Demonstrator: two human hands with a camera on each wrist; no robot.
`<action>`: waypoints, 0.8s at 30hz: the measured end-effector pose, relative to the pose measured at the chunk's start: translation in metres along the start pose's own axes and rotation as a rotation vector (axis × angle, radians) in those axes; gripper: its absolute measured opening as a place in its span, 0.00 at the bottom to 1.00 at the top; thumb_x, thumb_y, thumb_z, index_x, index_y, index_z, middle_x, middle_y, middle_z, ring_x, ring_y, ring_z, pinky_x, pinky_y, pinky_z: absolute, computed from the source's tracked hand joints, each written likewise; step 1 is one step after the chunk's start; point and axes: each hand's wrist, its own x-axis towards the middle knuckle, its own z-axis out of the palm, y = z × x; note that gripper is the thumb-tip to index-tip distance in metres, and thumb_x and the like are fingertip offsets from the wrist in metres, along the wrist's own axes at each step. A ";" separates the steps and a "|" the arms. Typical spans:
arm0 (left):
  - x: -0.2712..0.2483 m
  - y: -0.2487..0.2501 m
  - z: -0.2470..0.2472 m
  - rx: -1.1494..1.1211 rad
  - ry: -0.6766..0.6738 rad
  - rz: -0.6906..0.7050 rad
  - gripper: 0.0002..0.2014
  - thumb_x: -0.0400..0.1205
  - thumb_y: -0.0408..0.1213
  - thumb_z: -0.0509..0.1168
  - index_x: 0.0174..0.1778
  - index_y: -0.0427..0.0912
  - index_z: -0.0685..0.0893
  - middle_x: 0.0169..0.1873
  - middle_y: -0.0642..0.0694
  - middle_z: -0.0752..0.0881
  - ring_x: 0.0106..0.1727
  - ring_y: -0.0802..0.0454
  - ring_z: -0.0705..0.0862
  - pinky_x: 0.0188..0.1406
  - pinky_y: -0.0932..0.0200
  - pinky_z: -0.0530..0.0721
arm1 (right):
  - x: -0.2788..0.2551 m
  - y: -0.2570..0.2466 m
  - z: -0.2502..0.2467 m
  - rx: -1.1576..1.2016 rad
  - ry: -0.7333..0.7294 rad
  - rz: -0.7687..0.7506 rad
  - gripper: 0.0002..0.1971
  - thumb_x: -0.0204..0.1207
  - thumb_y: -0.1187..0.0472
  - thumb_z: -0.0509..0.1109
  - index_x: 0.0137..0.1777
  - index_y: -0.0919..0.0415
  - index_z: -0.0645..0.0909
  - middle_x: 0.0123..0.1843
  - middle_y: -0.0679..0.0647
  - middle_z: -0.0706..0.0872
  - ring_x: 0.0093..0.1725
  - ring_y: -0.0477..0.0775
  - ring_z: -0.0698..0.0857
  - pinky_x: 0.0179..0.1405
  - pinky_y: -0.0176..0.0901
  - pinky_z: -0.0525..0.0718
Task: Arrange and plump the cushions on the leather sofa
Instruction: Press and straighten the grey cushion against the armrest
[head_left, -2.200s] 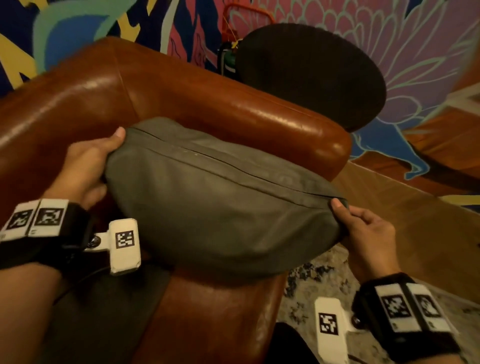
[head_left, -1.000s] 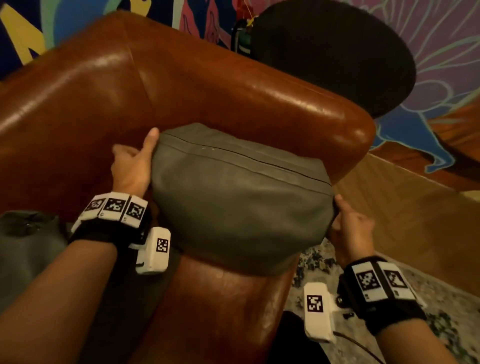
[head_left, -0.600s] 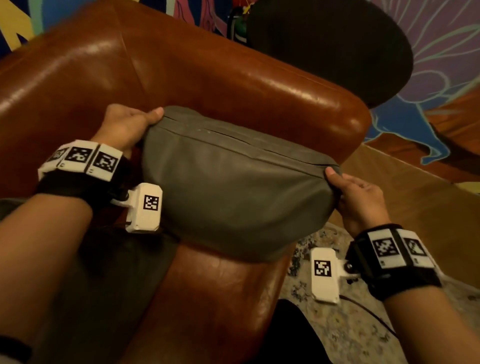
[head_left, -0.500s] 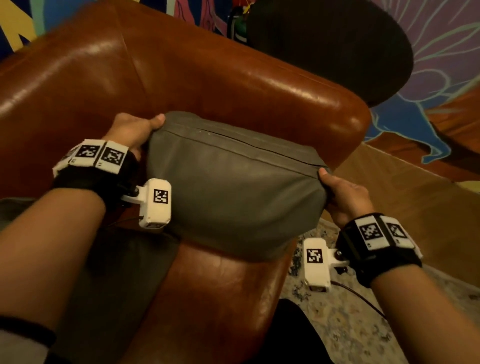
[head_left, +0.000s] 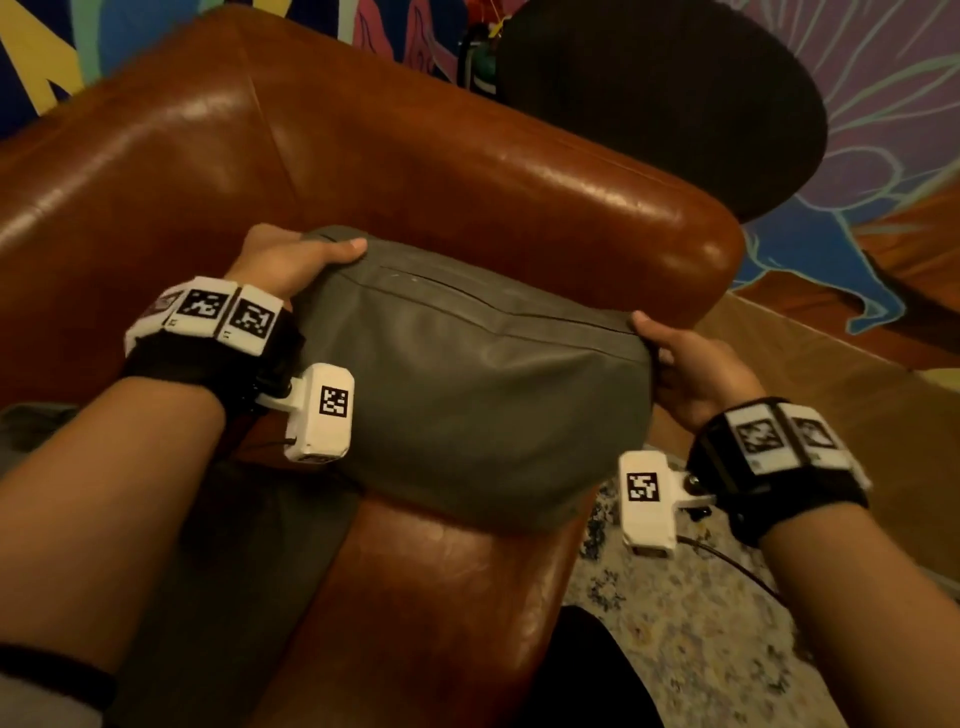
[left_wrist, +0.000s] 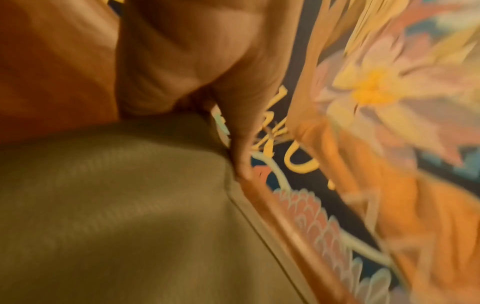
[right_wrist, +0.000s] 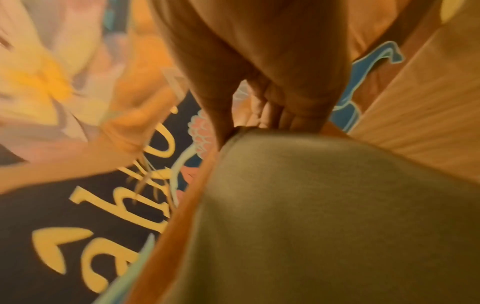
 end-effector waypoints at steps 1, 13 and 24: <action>-0.001 0.002 -0.003 -0.043 -0.050 0.020 0.20 0.66 0.47 0.82 0.50 0.42 0.88 0.46 0.45 0.91 0.42 0.50 0.91 0.39 0.57 0.89 | -0.001 -0.003 -0.003 0.004 0.001 -0.028 0.22 0.73 0.53 0.78 0.64 0.60 0.82 0.61 0.57 0.88 0.59 0.57 0.87 0.64 0.53 0.83; -0.004 -0.007 -0.020 -0.121 -0.456 -0.225 0.41 0.57 0.54 0.84 0.66 0.43 0.84 0.54 0.44 0.91 0.47 0.54 0.92 0.34 0.60 0.89 | -0.003 0.018 -0.012 0.297 -0.118 0.138 0.12 0.87 0.56 0.61 0.63 0.60 0.82 0.58 0.57 0.88 0.59 0.53 0.87 0.55 0.47 0.87; -0.017 -0.053 -0.006 -0.135 0.015 0.265 0.04 0.80 0.44 0.72 0.44 0.49 0.88 0.42 0.51 0.90 0.47 0.55 0.90 0.49 0.58 0.86 | -0.020 0.061 -0.006 -0.084 -0.025 -0.214 0.13 0.79 0.50 0.73 0.51 0.60 0.90 0.51 0.53 0.93 0.56 0.52 0.90 0.54 0.44 0.84</action>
